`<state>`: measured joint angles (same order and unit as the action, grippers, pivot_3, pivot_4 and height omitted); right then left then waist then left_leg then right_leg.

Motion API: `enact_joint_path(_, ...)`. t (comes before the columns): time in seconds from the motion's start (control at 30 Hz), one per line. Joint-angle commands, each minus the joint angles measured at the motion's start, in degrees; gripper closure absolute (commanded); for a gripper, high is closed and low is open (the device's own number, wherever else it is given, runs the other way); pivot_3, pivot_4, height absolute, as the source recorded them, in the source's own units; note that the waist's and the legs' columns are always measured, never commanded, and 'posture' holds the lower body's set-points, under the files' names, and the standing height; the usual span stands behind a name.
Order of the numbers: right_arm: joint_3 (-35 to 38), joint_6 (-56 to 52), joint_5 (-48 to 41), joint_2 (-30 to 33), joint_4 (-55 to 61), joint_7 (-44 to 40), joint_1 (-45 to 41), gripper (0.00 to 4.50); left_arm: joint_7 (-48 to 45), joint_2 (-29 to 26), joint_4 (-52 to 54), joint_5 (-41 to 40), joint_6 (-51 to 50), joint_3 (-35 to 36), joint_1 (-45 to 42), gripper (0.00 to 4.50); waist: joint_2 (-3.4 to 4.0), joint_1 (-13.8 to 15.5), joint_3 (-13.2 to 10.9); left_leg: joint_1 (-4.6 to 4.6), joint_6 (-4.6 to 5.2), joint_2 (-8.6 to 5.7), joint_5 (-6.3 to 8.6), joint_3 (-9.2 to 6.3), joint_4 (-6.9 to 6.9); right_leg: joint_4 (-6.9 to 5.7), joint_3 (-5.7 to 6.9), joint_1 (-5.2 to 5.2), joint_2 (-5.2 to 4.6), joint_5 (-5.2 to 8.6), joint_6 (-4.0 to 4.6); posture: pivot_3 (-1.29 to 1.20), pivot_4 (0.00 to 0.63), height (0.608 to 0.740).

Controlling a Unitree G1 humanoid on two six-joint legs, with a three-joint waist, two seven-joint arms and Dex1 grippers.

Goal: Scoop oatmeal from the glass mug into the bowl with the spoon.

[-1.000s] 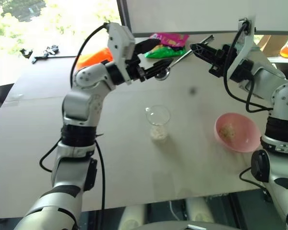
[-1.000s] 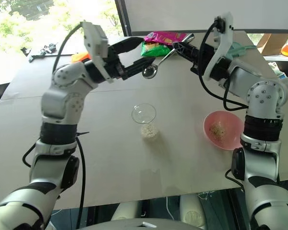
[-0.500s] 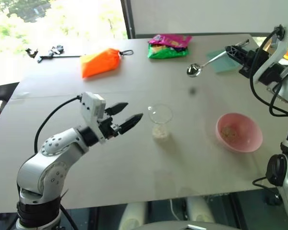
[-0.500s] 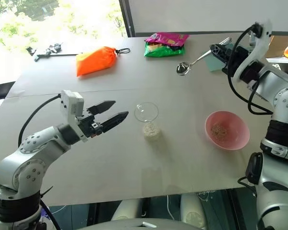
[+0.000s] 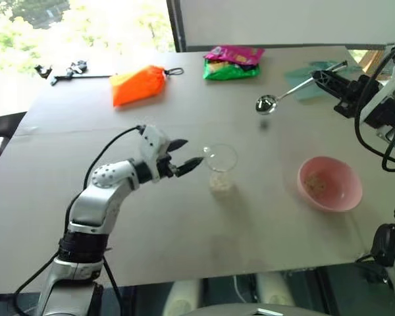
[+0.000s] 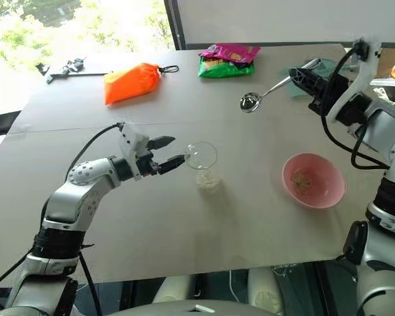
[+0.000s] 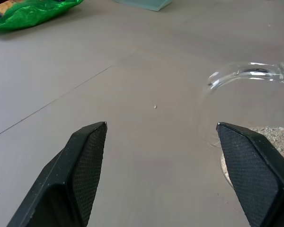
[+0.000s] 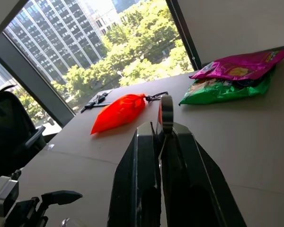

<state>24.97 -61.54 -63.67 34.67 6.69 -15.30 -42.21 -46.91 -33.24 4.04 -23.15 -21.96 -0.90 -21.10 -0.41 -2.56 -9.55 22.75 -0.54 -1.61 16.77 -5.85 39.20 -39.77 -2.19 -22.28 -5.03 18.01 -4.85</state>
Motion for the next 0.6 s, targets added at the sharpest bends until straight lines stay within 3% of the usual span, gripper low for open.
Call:
enact_joint_path(0.03,2.33,0.18,-2.42,0.99,3.41,1.18,0.37,4.5,-4.31,0.39,-3.58,1.7,3.98,-1.78,-3.13,0.69,0.0,0.03,0.0,0.0,0.0,0.0,0.0,-0.01,0.0,-0.01,0.0,-0.01,0.0,0.0,0.0,0.0,0.15,0.74)
enact_joint_path(0.2,2.79,0.1,-3.45,1.18,4.54,2.66,1.35,4.5,-6.44,2.47,-9.01,3.7,7.08,-3.19,-6.84,0.69,0.0,0.05,0.0,0.01,0.0,-0.01,0.0,-0.01,0.01,-0.01,0.0,-0.01,0.0,0.0,0.0,0.0,0.15,0.74)
enact_joint_path(0.3,2.89,0.15,-4.16,1.38,5.01,3.42,1.8,4.5,-6.95,3.68,-11.24,4.59,8.69,-3.52,-8.2,1.51,-0.01,0.05,0.0,0.0,0.0,-0.01,0.0,-0.01,0.01,-0.01,0.0,-0.01,-0.01,0.0,0.0,0.0,0.15,0.74)
enact_joint_path(0.43,3.06,0.13,-5.0,1.68,5.62,4.06,2.39,4.5,-6.74,5.17,-12.45,5.08,9.27,-3.54,-9.37,3.0,0.0,0.0,0.0,0.01,0.0,-0.01,0.0,-0.01,0.01,-0.02,0.0,-0.01,-0.01,0.0,0.0,0.0,0.15,0.74)
enact_joint_path(0.53,2.87,0.13,-5.4,2.13,6.12,4.24,2.89,4.5,-6.16,6.06,-11.91,4.86,8.42,-3.16,-9.5,4.41,-0.01,0.03,0.0,0.01,0.0,-0.01,0.0,-0.02,0.01,-0.02,0.0,-0.01,-0.01,0.0,0.0,0.0,0.15,0.74)
enact_joint_path(0.6,2.68,0.11,-5.73,2.57,6.71,4.1,3.27,4.5,-4.45,7.09,-10.36,3.91,6.32,-2.47,-9.61,4.47,-0.01,0.07,0.0,0.01,0.0,-0.01,0.0,-0.02,0.04,-0.03,0.0,0.0,-0.02,0.0,-0.01,0.0,0.15,0.74)
